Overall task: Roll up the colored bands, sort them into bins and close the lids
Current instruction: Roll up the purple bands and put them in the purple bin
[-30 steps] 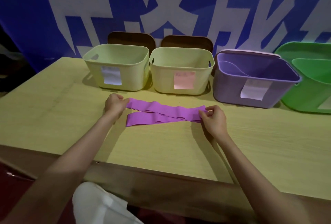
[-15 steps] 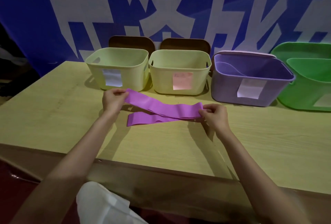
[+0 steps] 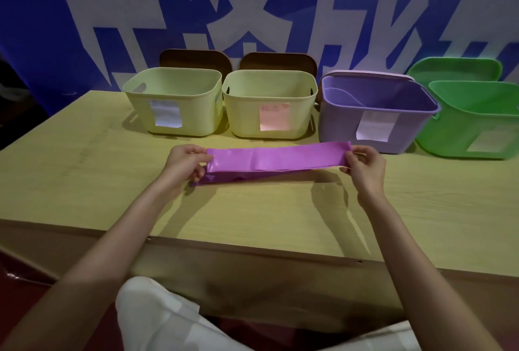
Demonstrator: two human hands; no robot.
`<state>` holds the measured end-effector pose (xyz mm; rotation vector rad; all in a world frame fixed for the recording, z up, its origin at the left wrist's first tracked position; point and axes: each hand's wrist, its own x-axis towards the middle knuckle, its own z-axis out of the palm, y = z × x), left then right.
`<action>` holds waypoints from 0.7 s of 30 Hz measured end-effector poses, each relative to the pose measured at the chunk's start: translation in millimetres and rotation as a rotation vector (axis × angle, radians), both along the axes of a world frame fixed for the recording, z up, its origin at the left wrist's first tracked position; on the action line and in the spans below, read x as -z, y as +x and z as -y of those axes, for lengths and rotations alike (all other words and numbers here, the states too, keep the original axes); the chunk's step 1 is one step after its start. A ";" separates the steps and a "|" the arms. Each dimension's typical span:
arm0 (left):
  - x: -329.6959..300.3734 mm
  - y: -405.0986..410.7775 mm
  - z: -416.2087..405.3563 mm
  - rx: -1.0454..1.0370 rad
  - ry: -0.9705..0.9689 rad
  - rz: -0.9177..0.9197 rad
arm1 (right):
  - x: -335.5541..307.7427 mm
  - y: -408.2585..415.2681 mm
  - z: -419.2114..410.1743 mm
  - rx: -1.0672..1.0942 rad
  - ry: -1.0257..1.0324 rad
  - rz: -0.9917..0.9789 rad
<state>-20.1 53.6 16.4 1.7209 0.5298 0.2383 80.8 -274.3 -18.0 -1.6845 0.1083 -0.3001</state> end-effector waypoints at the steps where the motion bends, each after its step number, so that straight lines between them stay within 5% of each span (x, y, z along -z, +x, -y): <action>1: 0.6 -5.1 10.3 0.057 0.022 -0.032 | 3.5 4.4 8.9 0.034 -0.061 0.027; 9: 24.0 -30.4 94.1 0.621 0.127 -0.112 | 14.8 38.4 60.3 0.038 -0.442 0.020; 21: 23.6 -42.7 135.7 0.908 0.051 -0.191 | 12.5 55.4 49.6 -0.099 -0.857 0.191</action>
